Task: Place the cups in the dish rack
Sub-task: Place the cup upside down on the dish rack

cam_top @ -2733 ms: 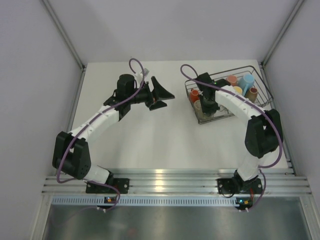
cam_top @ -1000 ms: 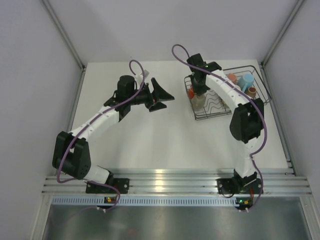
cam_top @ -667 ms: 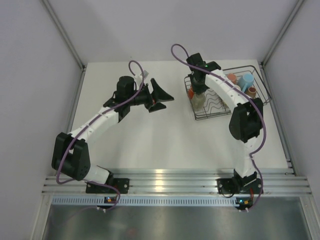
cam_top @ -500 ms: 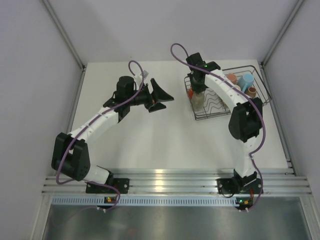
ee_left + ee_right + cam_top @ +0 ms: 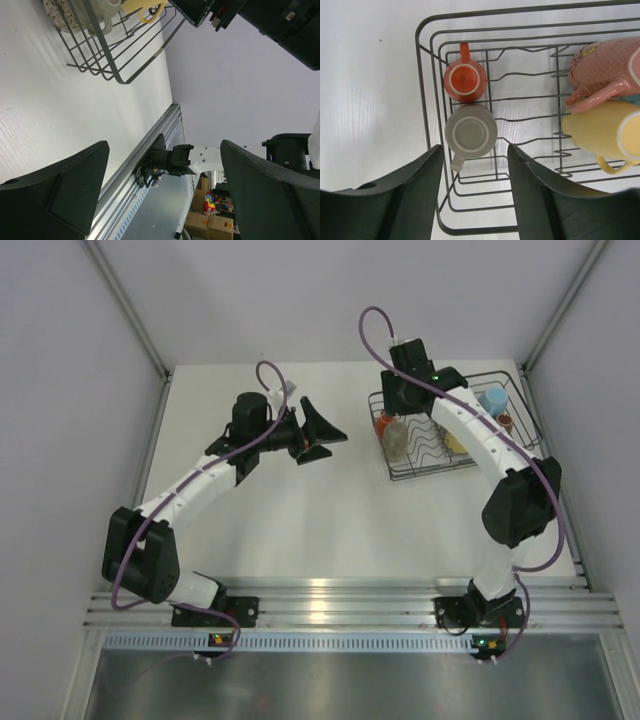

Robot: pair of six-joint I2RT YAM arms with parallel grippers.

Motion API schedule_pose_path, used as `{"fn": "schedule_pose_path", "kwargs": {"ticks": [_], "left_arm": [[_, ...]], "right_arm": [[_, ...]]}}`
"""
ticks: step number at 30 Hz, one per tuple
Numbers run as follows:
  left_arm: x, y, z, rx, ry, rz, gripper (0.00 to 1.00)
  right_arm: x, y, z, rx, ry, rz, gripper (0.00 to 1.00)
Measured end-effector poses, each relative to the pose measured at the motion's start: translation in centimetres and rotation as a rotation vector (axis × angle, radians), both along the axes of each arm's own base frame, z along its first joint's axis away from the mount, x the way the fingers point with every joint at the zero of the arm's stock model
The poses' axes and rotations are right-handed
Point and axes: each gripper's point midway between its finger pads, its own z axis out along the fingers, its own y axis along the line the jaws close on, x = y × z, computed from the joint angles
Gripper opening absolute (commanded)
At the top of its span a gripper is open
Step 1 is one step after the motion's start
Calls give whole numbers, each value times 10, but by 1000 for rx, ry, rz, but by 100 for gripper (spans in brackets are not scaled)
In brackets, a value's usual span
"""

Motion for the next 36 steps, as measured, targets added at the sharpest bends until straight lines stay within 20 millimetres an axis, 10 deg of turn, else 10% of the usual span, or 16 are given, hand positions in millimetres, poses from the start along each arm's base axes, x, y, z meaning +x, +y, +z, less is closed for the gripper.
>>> {"fn": "schedule_pose_path", "kwargs": {"ticks": [5, 15, 36], "left_arm": [[0, 0, 0, 0, 0, 0, 98], [0, 0, -1, 1, 3, 0, 98], [-3, 2, -8, 7, 16, 0, 98]], "right_arm": [[-4, 2, 9, 34, -10, -9, 56], [-31, 28, -38, 18, 161, 8, 35], [-47, 28, -57, -18, 205, -74, 33]]}}
